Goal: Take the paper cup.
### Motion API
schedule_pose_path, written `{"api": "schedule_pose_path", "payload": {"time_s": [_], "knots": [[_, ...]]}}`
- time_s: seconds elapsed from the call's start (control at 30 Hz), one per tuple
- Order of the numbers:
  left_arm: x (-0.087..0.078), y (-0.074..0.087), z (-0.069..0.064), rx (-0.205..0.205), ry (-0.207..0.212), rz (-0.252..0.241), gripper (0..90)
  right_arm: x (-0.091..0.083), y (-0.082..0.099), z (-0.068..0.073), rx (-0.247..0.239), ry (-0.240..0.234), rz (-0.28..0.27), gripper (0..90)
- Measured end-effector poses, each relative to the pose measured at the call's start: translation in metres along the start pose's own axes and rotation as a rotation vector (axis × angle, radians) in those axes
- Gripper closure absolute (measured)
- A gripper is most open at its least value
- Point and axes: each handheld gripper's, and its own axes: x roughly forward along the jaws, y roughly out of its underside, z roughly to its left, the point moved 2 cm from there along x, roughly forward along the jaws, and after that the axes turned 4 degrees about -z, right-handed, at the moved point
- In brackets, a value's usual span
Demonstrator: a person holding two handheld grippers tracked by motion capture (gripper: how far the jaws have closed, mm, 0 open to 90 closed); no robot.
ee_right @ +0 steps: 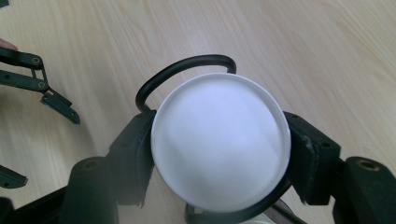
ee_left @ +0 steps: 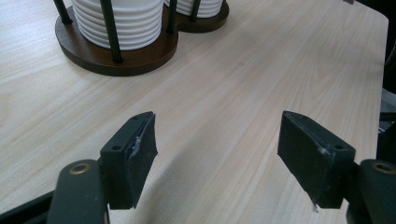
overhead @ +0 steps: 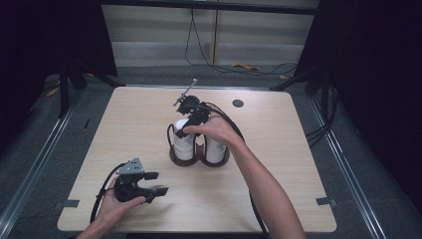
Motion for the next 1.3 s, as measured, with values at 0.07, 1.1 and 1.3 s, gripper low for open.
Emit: {"api": "schedule_pose_path", "payload": {"time_s": [0.07, 1.1, 1.3], "knots": [[0.0000, 0.0001, -0.0001, 0.000, 0.001, 0.001, 28.1, 0.0004, 0.0006, 0.0005, 0.004, 0.000, -0.001, 33.4], [0.0000, 0.0003, 0.0000, -0.005, 0.006, 0.002, 28.7, -0.0004, 0.0058, -0.0011, 0.026, -0.062, -0.032, 32.6], [0.0000, 0.0003, 0.0000, -0.008, 0.006, 0.004, 28.9, -0.0024, 0.0061, -0.0015, 0.018, -0.060, -0.045, 33.3]]}}
